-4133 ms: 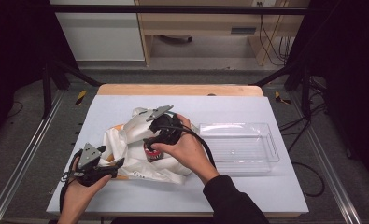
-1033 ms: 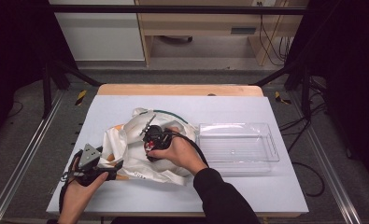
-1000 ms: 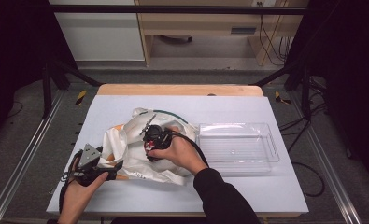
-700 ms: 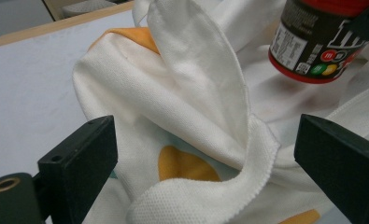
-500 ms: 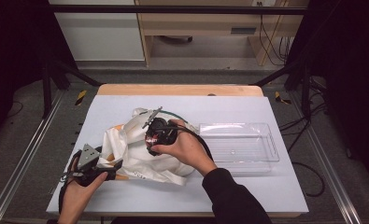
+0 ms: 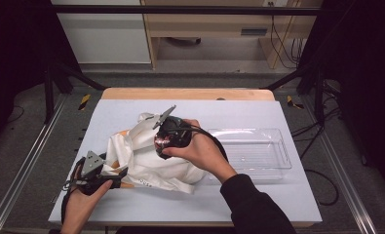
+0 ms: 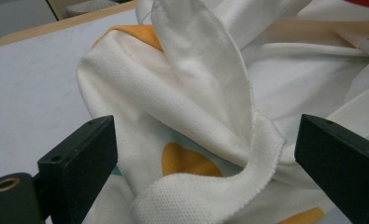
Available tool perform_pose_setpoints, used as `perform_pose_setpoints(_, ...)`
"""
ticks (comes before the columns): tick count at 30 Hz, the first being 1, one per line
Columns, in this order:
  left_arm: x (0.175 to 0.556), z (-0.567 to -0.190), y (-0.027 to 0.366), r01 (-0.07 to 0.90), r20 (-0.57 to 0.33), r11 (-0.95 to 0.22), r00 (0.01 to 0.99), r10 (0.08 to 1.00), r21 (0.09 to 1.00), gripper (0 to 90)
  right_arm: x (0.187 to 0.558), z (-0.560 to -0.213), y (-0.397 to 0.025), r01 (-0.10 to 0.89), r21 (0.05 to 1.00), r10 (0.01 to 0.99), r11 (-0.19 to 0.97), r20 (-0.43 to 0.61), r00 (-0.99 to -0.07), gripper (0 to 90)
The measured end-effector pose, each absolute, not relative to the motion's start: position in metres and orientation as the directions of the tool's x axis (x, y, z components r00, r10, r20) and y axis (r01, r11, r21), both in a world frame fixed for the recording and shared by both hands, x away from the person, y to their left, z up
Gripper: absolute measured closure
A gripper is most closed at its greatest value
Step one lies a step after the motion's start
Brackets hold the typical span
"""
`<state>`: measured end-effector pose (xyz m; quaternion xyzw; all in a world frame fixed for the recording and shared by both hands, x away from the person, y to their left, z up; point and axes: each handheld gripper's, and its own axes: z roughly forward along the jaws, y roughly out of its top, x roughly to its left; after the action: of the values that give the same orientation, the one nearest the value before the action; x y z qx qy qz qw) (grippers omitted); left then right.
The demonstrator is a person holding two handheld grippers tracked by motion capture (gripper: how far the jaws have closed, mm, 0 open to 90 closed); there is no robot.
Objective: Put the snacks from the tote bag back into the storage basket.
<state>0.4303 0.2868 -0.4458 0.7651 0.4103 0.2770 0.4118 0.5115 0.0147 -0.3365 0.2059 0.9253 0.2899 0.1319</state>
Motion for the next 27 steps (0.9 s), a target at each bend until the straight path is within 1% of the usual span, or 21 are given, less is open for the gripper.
perform_pose_setpoints(10,0.431,-0.446,0.287,0.395,0.088,-0.32,0.504,0.859,0.861,5.4,0.508,-0.32,0.007,0.276,0.609,0.44,0.744,-0.136,-0.887,26.1)
perform_pose_setpoints(21,0.432,-0.446,0.29,0.394,0.085,-0.299,0.476,0.875,0.869,3.7,0.515,-0.322,0.003,0.263,0.61,0.41,0.747,-0.112,-0.905,26.1)
perform_pose_setpoints(27,0.432,-0.445,0.291,0.389,0.096,-0.298,0.462,0.882,0.872,3.9,0.517,-0.314,-0.007,0.26,0.631,0.409,0.731,-0.1,-0.907,26.1)
